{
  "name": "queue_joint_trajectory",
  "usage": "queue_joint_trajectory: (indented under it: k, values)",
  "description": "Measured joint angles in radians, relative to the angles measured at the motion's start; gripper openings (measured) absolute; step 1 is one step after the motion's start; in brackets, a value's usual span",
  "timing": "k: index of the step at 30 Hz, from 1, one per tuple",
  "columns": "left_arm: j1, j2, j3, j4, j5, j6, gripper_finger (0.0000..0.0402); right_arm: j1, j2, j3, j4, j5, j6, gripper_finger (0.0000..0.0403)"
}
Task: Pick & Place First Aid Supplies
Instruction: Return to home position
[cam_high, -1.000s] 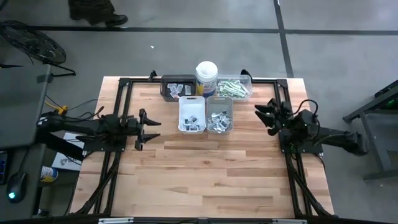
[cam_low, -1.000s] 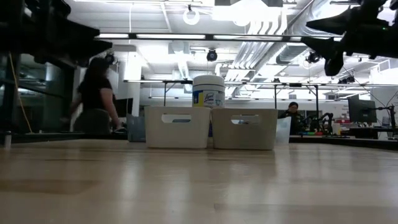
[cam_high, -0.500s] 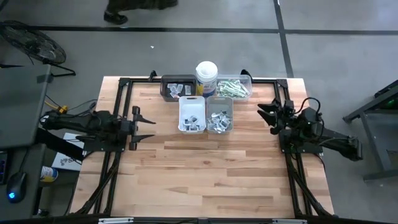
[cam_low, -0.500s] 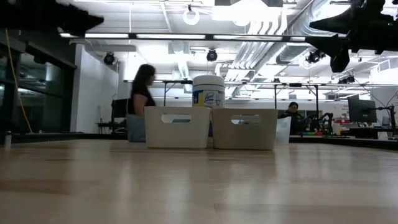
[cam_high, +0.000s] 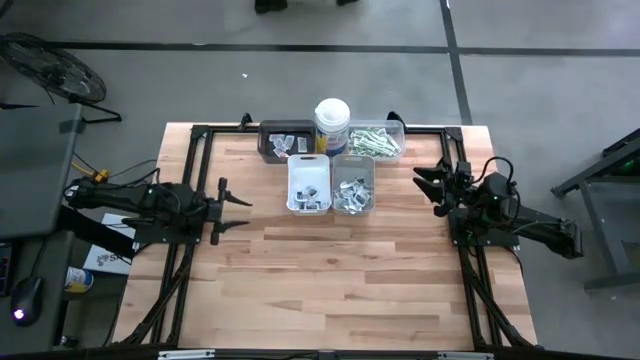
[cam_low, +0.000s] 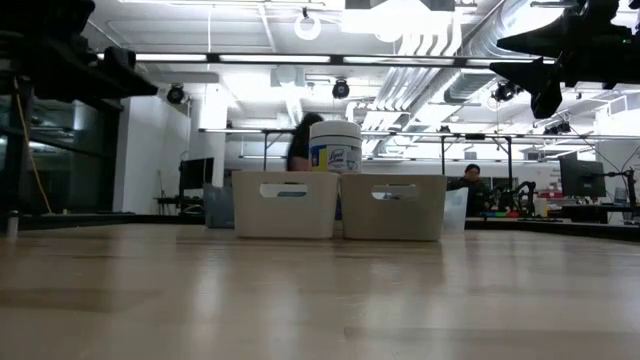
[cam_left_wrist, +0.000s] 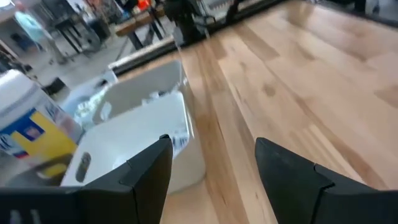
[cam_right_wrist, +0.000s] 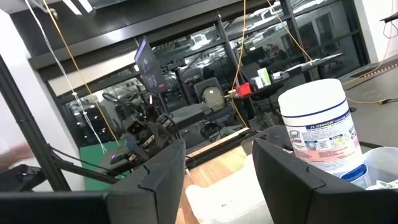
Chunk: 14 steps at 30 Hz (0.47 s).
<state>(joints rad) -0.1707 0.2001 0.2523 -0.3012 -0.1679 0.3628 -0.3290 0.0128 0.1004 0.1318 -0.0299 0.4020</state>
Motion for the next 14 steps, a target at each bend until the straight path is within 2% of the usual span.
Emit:
queue_joint_trajectory:
  k: [14]
  values:
    - [0.000,0.000,0.000,-0.070,0.000,0.000,0.0225,0.000,0.000,0.000,0.000,0.000,-0.001,0.0181]
